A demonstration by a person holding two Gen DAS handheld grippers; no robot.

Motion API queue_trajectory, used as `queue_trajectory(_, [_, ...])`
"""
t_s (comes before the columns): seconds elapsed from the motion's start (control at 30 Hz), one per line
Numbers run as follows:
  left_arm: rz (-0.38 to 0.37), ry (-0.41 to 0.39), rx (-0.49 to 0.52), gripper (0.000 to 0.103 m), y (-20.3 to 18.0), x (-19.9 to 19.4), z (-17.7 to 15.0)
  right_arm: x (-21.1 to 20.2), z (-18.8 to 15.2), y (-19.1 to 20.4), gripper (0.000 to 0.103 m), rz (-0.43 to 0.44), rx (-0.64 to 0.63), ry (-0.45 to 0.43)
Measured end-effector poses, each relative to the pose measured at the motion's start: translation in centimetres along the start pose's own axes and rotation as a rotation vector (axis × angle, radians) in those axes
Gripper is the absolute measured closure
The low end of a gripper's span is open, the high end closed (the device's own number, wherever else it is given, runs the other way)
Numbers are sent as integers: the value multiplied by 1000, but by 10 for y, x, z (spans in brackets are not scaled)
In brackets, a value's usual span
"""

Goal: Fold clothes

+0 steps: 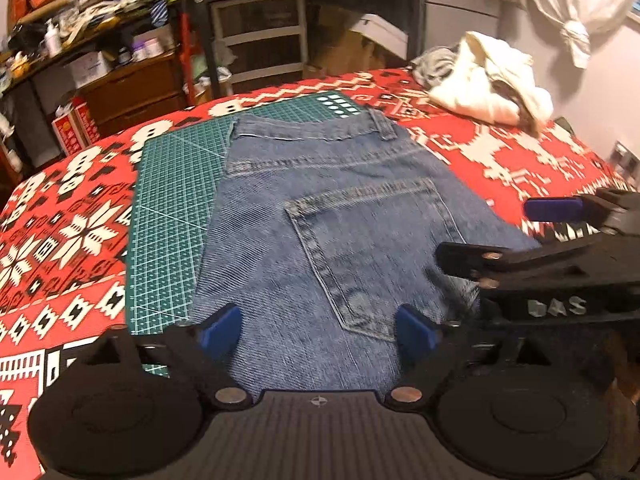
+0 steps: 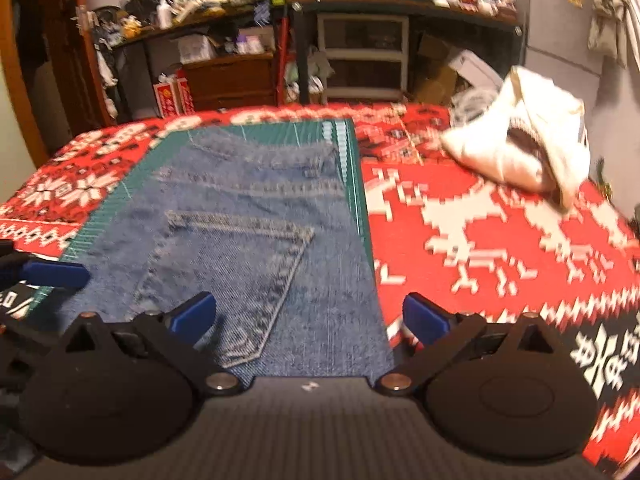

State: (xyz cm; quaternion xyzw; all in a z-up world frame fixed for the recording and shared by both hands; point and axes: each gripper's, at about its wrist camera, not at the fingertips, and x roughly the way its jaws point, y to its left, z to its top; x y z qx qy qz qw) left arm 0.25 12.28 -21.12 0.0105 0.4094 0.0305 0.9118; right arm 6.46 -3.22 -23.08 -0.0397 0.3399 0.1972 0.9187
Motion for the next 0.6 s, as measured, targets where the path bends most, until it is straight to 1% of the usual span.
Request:
queue_trajectory(0.03, [0,2,-6,22,1,-1,3,-4,3,-1,8,8,1,-13])
queue_trajectory(0.1, [-7,-20,-5,27,3,-5,12,-10,9,-7,12,27,23,-37])
queue_trajectory(0.17, [-5,-39,6,29,3,-8,20,-12,15,-11,16,36,49,-54])
queue_trajectory(0.23, [6,-41,5,38,6,-7,28,-10,19,-15,21,46,68,-48])
queue_trajectory(0.27, [10,-40,-1,41,7,-5,32,-8,19,-15,25,51,68,-42])
queue_trajectory(0.3, [2,-39,-15,48,11,-2,35,-6,19,-15,33,54,64,-35])
queue_trajectory(0.33, [-5,-35,-33,55,15,1,37,-3,19,-14,38,55,60,-28])
queue_trajectory(0.37, [-8,-28,-51,59,19,5,39,-1,19,-14,50,55,55,-22])
queue_trajectory(0.4, [-4,-19,-66,67,23,9,41,1,20,-14,61,53,49,-17])
queue_trajectory(0.43, [-2,-10,-82,75,26,13,43,2,20,-14,66,54,48,-14])
queue_trajectory(0.47, [-7,-6,-103,78,30,17,45,3,20,-15,75,56,49,-10])
queue_trajectory(0.5, [-14,-2,-124,87,34,20,47,4,20,-15,82,57,51,-8])
queue_trajectory(0.53, [-25,5,-143,94,38,24,49,4,20,-16,86,56,54,-5])
queue_trajectory(0.6, [-34,4,-171,95,42,28,54,5,19,-16,95,58,58,6])
